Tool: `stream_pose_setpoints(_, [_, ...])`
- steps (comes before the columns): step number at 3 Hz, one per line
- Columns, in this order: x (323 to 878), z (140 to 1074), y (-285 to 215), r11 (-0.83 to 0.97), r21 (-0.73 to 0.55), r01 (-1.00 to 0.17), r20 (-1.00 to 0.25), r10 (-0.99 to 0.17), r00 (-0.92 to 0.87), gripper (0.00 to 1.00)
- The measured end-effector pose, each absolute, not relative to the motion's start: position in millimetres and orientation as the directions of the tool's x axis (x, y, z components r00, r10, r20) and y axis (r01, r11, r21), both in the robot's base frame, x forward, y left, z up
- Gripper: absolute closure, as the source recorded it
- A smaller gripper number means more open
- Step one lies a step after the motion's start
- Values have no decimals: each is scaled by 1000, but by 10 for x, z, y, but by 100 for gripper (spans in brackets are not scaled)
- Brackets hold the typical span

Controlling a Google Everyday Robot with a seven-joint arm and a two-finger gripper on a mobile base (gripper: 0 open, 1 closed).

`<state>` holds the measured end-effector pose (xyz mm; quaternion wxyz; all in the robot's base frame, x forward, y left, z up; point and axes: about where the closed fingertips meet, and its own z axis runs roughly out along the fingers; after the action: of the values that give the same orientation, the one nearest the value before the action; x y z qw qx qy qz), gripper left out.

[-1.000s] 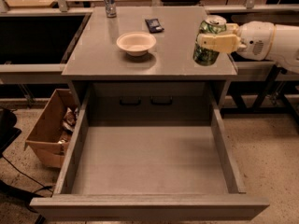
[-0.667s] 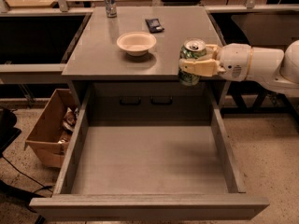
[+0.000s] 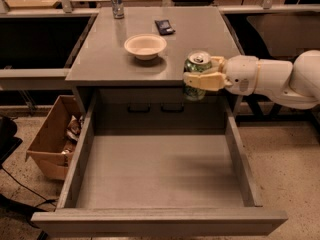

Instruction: Place green can into top drawer

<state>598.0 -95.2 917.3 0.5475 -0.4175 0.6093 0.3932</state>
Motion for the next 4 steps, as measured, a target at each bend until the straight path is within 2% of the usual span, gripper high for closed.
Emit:
stream_pose_setpoints(2, [5582,8361,-328,328,53,-943,-982,-154,-109,100])
stream_pose_setpoints(3, [5538,7872,-39,287,50,-957,-968,-224,-118,100])
stream_pose_setpoints(4, [5489,7503,230,264,58,-963,-965,-231,-121,100])
